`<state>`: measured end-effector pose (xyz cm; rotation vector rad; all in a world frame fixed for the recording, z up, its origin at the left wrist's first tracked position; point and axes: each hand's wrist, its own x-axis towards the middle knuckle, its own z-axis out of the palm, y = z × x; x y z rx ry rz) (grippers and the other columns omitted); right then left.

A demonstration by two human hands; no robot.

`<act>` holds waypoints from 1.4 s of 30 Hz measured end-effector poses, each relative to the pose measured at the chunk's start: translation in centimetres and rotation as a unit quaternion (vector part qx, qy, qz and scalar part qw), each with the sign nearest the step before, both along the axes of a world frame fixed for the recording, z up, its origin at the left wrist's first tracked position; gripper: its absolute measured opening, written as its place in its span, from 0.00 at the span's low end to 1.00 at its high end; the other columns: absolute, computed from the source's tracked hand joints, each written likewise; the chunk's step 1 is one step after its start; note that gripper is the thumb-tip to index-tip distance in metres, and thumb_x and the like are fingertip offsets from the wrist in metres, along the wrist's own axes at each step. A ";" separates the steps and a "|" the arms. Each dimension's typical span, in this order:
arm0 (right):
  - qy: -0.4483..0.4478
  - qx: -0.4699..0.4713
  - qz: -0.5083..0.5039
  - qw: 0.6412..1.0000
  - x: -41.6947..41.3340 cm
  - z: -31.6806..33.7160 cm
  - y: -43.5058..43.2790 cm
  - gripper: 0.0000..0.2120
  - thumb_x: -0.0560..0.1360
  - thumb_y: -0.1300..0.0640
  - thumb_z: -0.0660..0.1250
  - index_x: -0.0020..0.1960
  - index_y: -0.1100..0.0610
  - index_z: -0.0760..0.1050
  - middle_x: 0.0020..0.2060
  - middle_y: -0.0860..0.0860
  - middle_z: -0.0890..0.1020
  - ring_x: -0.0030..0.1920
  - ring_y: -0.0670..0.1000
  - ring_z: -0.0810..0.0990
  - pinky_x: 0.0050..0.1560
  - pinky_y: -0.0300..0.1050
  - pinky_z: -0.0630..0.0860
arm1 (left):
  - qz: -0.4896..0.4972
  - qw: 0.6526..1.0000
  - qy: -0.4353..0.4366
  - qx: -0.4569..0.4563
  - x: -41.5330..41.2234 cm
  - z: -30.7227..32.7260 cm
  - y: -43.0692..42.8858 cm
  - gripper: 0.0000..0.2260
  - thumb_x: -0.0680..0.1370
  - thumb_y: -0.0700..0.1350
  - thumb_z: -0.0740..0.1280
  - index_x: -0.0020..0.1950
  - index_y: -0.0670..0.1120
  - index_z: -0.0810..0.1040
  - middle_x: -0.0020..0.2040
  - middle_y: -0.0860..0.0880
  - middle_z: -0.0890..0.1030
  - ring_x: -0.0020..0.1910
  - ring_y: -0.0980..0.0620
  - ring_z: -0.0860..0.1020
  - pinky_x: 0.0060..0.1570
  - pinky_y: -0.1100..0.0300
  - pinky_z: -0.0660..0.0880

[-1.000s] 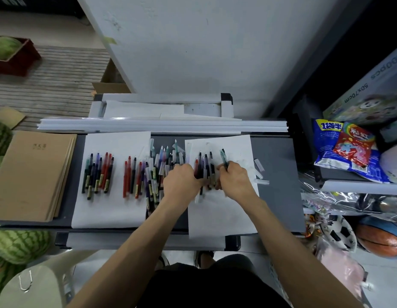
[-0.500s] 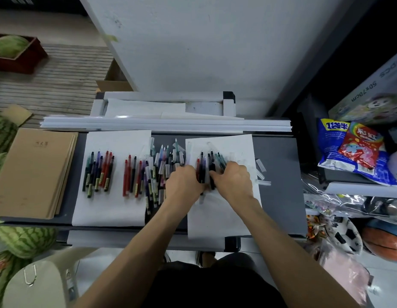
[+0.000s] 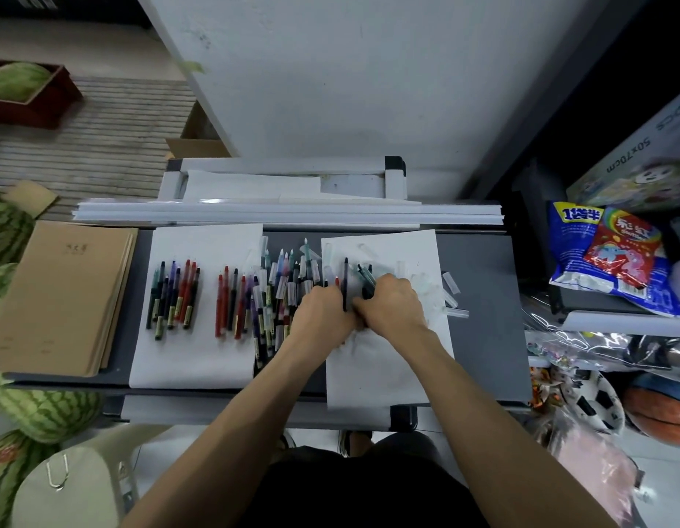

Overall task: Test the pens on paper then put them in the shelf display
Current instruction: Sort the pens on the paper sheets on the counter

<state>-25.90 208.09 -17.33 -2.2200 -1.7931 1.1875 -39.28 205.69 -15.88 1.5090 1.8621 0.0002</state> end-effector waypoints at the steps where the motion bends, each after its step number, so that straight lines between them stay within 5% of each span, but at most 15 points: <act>1: 0.014 0.000 0.002 1.000 0.3 -0.1 0.0 0.15 0.71 0.48 0.71 0.35 0.54 0.69 0.37 0.54 0.78 0.37 0.58 0.80 0.34 0.45 0.73 | -0.001 1.000 -0.010 -0.001 -0.1 0.0 0.0 0.13 0.77 0.46 0.69 0.37 0.37 0.76 0.34 0.40 0.82 0.31 0.42 0.80 0.28 0.52 0.75; 6: 0.076 0.008 -0.006 0.997 1.4 -0.6 -0.8 0.18 0.74 0.47 0.66 0.32 0.57 0.71 0.28 0.50 0.77 0.29 0.52 0.76 0.29 0.42 0.69 | -0.006 0.999 -0.027 0.017 -0.5 -0.1 -0.6 0.17 0.83 0.51 0.62 0.46 0.39 0.77 0.39 0.42 0.82 0.37 0.42 0.81 0.36 0.49 0.78; 12: 0.135 0.039 -0.062 0.988 1.2 0.2 -1.4 0.15 0.76 0.49 0.62 0.33 0.54 0.70 0.25 0.47 0.75 0.26 0.47 0.72 0.29 0.42 0.68 | -0.077 0.995 -0.029 0.056 -1.3 0.3 -1.7 0.10 0.85 0.40 0.55 0.43 0.42 0.65 0.41 0.45 0.69 0.31 0.44 0.66 0.27 0.55 0.55; 17: 0.252 0.007 -0.142 0.957 0.2 1.2 -2.0 0.19 0.81 0.53 0.59 0.40 0.61 0.82 0.31 0.52 0.84 0.31 0.49 0.80 0.31 0.42 0.73 | 0.027 0.982 -0.169 0.075 -2.7 0.6 -2.7 0.12 0.84 0.36 0.55 0.42 0.47 0.66 0.37 0.41 0.75 0.31 0.40 0.71 0.33 0.44 0.70; 21: 0.374 -0.018 -0.201 0.905 -2.0 2.6 -2.8 0.16 0.82 0.56 0.58 0.38 0.58 0.76 0.31 0.55 0.82 0.30 0.51 0.79 0.26 0.40 0.70 | 0.114 0.945 -0.297 0.083 -4.4 0.8 -3.8 0.08 0.85 0.43 0.55 0.48 0.45 0.70 0.34 0.43 0.81 0.31 0.44 0.78 0.32 0.52 0.74; 28: 0.392 0.012 -0.208 0.896 -5.3 2.8 -5.4 0.13 0.77 0.51 0.60 0.47 0.61 0.74 0.34 0.61 0.79 0.30 0.50 0.76 0.29 0.40 0.70 | 0.124 0.894 -0.420 0.091 -7.5 0.7 -5.2 0.05 0.86 0.45 0.55 0.55 0.48 0.70 0.38 0.45 0.74 0.35 0.43 0.71 0.36 0.51 0.71; 31: 0.413 0.025 -0.231 0.881 -6.4 2.5 -6.9 0.12 0.79 0.53 0.59 0.49 0.59 0.78 0.37 0.60 0.84 0.33 0.50 0.80 0.28 0.36 0.72 | 0.088 0.894 -0.427 0.102 -9.1 -0.1 -6.4 0.07 0.89 0.47 0.54 0.57 0.49 0.70 0.41 0.53 0.74 0.37 0.53 0.71 0.40 0.61 0.72; 33: 0.454 0.032 -0.262 0.851 -7.1 2.3 -7.9 0.13 0.81 0.60 0.57 0.43 0.53 0.79 0.34 0.53 0.83 0.35 0.53 0.82 0.31 0.43 0.76 | 0.082 0.891 -0.438 0.093 -10.1 -0.5 -7.3 0.05 0.89 0.49 0.56 0.57 0.54 0.71 0.42 0.59 0.74 0.39 0.58 0.72 0.42 0.64 0.72; 37: 0.459 0.085 -0.328 0.822 -9.1 1.1 -9.5 0.09 0.80 0.69 0.59 0.45 0.58 0.72 0.30 0.50 0.72 0.31 0.54 0.74 0.32 0.45 0.72 | 0.083 0.891 -0.431 0.116 -11.9 -1.3 -8.2 0.10 0.87 0.58 0.58 0.54 0.55 0.73 0.38 0.55 0.71 0.35 0.55 0.70 0.36 0.60 0.69; 42: 0.382 0.192 -0.398 0.812 -12.8 -0.6 -11.2 0.04 0.82 0.60 0.69 0.48 0.56 0.81 0.29 0.48 0.75 0.29 0.49 0.71 0.30 0.44 0.71 | 0.091 0.892 -0.383 0.222 -13.2 -2.6 -8.9 0.12 0.85 0.58 0.64 0.42 0.59 0.75 0.32 0.55 0.73 0.29 0.56 0.71 0.31 0.61 0.70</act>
